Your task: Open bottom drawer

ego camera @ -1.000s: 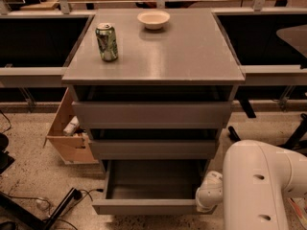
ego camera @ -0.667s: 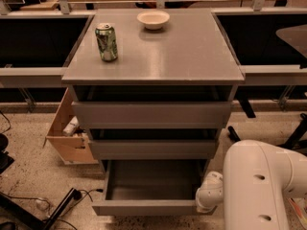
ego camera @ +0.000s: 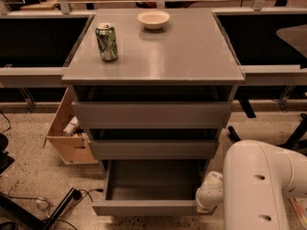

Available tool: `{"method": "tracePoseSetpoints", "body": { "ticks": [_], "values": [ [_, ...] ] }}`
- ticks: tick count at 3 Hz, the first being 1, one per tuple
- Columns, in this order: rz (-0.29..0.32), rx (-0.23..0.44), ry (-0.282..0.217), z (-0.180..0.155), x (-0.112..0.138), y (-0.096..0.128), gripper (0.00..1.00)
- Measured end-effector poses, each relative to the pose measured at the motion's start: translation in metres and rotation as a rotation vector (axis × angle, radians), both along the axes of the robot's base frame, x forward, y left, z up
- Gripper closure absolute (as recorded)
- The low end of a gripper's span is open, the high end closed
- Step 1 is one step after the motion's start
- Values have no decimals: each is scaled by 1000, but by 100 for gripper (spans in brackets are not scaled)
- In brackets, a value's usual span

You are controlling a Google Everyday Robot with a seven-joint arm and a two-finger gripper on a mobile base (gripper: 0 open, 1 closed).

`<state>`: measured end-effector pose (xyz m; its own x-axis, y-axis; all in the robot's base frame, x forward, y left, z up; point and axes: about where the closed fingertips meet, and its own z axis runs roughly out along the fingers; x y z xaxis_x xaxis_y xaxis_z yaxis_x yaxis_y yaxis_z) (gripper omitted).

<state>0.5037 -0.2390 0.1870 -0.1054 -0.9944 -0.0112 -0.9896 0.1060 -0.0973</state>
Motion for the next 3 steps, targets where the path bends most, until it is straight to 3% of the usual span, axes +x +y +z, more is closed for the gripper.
{"method": "tracePoseSetpoints", "body": {
  "ticks": [2,3],
  "values": [
    [0,0,0,0,0,0,4],
    [0,0,0,0,0,0,0]
  ]
}}
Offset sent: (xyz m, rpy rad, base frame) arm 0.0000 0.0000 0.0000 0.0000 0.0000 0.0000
